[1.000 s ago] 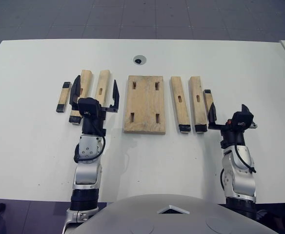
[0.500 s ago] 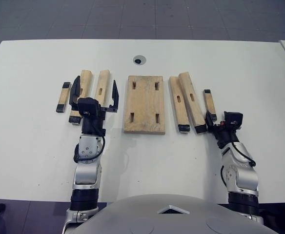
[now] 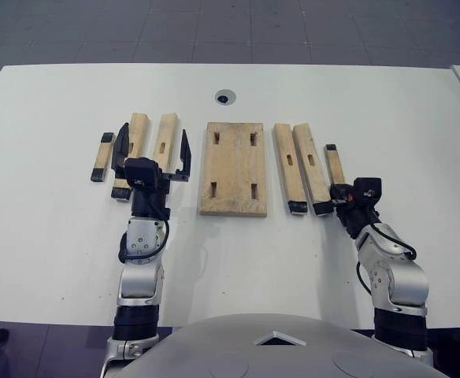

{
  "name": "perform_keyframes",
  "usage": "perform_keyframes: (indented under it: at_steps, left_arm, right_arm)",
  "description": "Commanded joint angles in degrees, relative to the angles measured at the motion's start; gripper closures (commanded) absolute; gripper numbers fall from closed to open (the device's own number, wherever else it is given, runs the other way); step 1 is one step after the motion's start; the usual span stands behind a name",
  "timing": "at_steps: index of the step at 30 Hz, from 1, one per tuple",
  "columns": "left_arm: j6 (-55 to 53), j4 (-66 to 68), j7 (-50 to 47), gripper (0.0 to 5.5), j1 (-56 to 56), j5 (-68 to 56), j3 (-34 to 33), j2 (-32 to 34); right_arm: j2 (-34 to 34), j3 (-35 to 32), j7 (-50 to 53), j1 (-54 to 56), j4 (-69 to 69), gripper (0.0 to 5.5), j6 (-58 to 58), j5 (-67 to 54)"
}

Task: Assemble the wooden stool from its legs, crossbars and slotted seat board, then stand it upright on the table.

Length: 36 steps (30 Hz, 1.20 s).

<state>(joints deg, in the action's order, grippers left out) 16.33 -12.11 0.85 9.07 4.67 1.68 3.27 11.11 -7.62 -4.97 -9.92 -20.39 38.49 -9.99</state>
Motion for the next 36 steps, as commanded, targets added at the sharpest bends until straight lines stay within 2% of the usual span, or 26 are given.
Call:
perform_keyframes:
  at_steps: [1,4,8,12,16,22,29,36]
  left_arm:
    - [-7.62,-1.24,1.97,0.10,0.26,-2.45,-0.21,0.54]
    - [-20.27,-3.70,5.64,0.10,-1.68,-13.06,-1.99,-0.01]
    - [-39.38,-7.25,10.03,0.10,-5.59,-36.96,-6.22,-0.90]
    - [-51.78,-11.03,9.24,0.10,-6.70,-59.10,-9.58,-1.05]
    - [-59.54,-14.41,6.70,0.10,-6.97,-79.50,-9.95,0.86]
    - [-62.11,-15.93,2.32,0.10,-7.50,-88.96,-8.66,3.30]
    - [-61.47,-15.83,-0.52,0.10,-7.63,-91.66,-7.44,4.65]
    - [-59.84,-15.74,0.27,1.17,-7.94,-90.26,-7.26,5.58]
  right_arm:
    - [0.23,0.31,1.38,-0.97,0.51,4.18,-0.81,2.39]
    - [0.63,-0.75,-0.07,1.16,-2.63,4.18,-6.30,1.69]
    - [4.04,0.77,-6.27,3.23,-6.02,4.18,-11.95,0.58]
    - [6.90,4.13,-14.90,3.88,-9.56,4.18,-13.25,-3.14]
    - [9.21,7.12,-23.35,3.78,-13.18,4.18,-13.42,-8.42]
    - [11.99,11.81,-30.05,3.20,-16.85,4.18,-12.52,-11.85]
    - [13.91,14.27,-31.75,3.22,-18.13,4.18,-12.78,-12.16]
    - [16.15,15.86,-30.35,2.65,-17.94,4.18,-11.58,-9.79]
